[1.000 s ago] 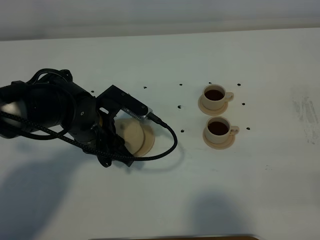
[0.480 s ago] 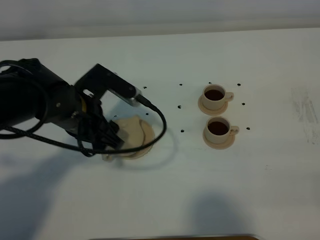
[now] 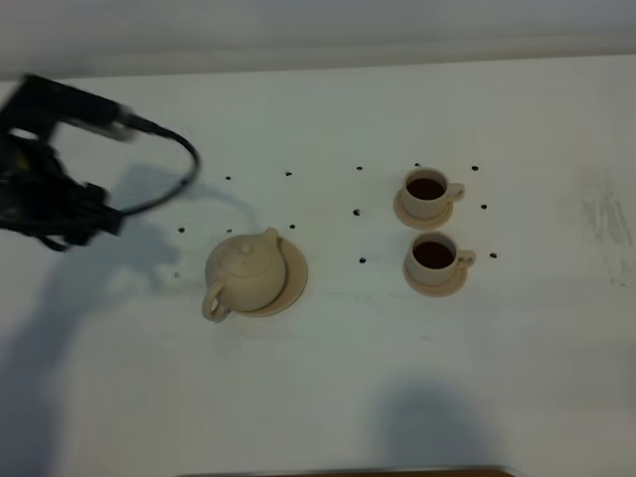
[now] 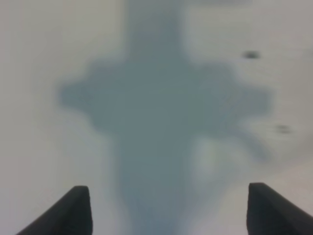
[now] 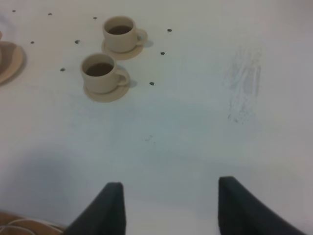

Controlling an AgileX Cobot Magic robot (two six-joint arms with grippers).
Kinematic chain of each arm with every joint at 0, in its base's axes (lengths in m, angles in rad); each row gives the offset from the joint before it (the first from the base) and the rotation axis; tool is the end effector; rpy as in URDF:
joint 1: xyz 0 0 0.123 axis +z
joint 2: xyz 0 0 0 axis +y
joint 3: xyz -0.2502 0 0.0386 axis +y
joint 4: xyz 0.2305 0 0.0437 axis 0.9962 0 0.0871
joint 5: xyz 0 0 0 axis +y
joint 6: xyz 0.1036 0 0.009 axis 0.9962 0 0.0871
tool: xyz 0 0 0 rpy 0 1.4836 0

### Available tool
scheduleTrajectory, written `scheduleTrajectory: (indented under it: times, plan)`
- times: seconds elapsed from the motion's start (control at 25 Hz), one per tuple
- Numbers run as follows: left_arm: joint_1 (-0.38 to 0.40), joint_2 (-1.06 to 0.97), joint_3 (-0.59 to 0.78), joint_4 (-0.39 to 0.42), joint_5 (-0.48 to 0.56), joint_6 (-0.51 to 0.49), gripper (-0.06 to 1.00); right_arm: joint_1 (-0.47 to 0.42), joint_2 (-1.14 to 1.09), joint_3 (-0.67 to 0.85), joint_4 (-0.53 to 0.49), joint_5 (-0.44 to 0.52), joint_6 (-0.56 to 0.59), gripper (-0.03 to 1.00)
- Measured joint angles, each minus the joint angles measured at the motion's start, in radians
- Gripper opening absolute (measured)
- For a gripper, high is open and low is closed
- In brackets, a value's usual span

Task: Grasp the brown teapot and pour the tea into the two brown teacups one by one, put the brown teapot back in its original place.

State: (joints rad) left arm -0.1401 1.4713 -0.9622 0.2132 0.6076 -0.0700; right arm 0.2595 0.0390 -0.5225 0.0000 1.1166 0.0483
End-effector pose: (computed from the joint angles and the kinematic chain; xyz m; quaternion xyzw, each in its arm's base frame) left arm 0.2891 -0.0281 0.2137 0.1015 0.9552 0.0536 0.2730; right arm 0.0233 0.0062 0.2631 -0.0919 0.8667 0.0752 0.4845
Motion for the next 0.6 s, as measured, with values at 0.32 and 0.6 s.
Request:
scheduleTrajectory:
  times: [0.32,0.6]
  plan:
    - [0.242,-0.330,0.074,0.003,0.052,-0.024,0.63,0.000,0.000,0.000,0.000,0.000,0.000,0.44]
    - [0.311,-0.674,0.210,-0.109,0.217,0.039,0.63,0.000,0.000,0.000,0.000,0.000,0.000,0.44]
